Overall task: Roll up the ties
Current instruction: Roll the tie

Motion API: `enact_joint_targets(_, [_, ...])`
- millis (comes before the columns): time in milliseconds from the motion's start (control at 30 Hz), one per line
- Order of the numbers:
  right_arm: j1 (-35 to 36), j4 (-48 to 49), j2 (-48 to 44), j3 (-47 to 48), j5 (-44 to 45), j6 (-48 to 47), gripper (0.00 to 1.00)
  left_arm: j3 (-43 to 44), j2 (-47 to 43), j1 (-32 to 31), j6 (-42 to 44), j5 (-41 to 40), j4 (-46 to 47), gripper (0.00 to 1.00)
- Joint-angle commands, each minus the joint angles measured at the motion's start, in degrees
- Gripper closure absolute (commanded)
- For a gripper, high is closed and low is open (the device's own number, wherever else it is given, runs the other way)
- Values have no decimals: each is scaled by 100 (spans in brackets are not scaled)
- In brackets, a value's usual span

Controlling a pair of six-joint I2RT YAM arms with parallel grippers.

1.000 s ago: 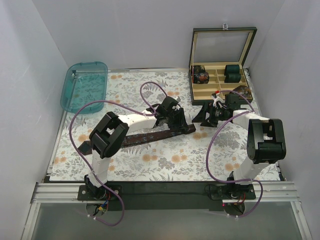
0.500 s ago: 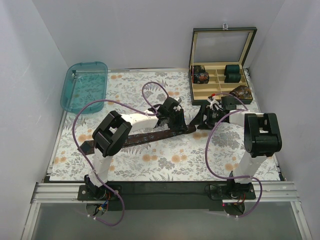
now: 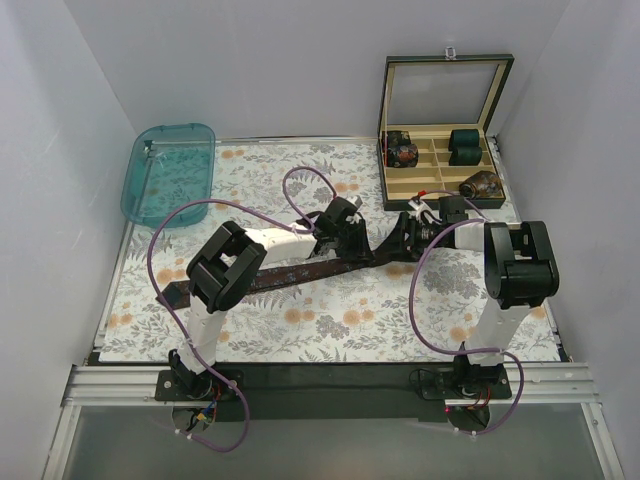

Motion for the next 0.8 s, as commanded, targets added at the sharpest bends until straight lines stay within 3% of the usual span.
enact_joint_targets(0, [78,-6,350,-209,218,-119,38,-232,-21,12,4,-171,0,74])
enact_joint_targets(367, [184,688,746,-244,130,-22,50,-408,119,21,-119,154,150,79])
enact_joint_targets(633, [236,592,518,-227,340,-171,83,-557,6,21,-304,251,343,79])
enact_joint_targets(700, [236,251,335,-96,499,-373,95,-584,-152,21,-269,181,361,78])
enact_joint_targets(767, [236,-127,220,71,841,-592,99,-628,-276,21,-190,58,387,73])
